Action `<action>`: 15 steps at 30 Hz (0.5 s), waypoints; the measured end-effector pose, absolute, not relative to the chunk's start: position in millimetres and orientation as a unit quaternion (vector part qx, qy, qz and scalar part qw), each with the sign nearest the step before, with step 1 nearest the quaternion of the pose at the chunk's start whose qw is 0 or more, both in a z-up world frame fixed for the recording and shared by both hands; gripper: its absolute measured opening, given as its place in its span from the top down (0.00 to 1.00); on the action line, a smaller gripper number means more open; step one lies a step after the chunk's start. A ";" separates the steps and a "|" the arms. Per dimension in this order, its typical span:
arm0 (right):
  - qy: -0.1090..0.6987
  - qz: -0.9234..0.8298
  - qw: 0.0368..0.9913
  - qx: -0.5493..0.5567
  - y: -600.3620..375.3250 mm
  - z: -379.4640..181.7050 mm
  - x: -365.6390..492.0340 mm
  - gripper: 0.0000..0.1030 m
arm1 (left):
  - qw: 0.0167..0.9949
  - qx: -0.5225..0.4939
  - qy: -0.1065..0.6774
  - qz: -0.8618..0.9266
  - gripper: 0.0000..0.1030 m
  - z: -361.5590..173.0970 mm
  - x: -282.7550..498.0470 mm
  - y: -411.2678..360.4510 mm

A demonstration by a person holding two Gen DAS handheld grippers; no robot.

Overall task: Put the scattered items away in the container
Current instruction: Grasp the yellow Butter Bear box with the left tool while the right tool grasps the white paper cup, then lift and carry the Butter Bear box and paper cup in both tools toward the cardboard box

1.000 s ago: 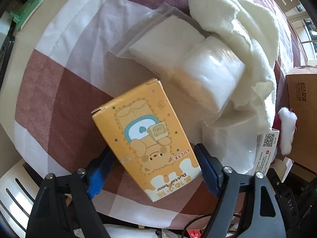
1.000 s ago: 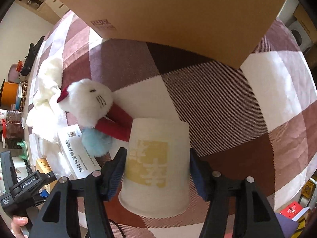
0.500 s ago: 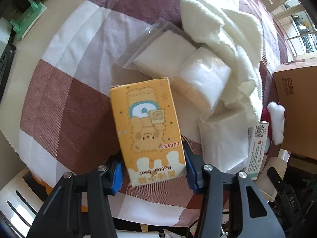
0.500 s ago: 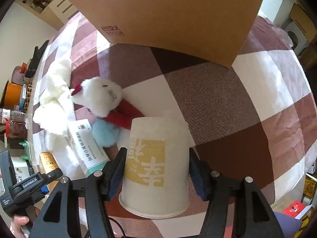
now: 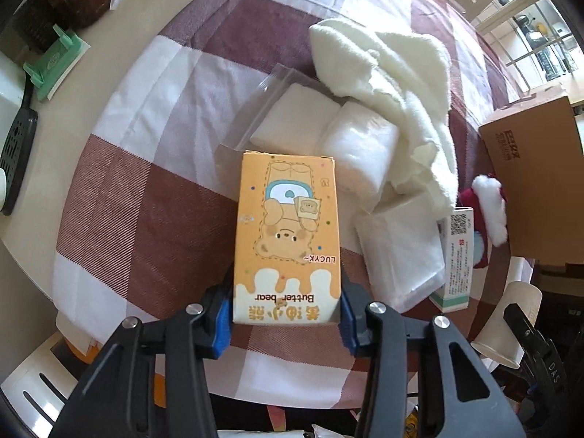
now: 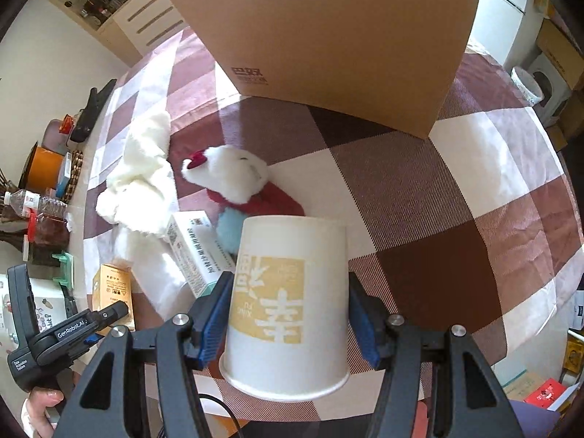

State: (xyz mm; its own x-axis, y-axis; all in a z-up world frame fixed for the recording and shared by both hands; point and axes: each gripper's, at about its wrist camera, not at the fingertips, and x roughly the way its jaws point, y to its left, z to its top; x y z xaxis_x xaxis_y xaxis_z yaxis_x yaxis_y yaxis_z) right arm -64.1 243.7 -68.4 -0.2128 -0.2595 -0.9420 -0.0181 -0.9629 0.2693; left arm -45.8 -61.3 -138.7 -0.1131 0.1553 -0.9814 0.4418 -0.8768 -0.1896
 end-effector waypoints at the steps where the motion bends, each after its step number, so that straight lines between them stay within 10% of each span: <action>1: -0.112 -0.771 0.080 0.622 243.4 -66.6 -62.6 0.41 | 0.100 0.654 0.223 -0.716 0.55 -135.0 -44.0 -57.9; 15: -0.106 -0.791 0.133 0.588 216.3 -19.2 -44.8 0.41 | 0.071 0.599 0.171 -0.779 0.55 -48.9 -11.2 -62.4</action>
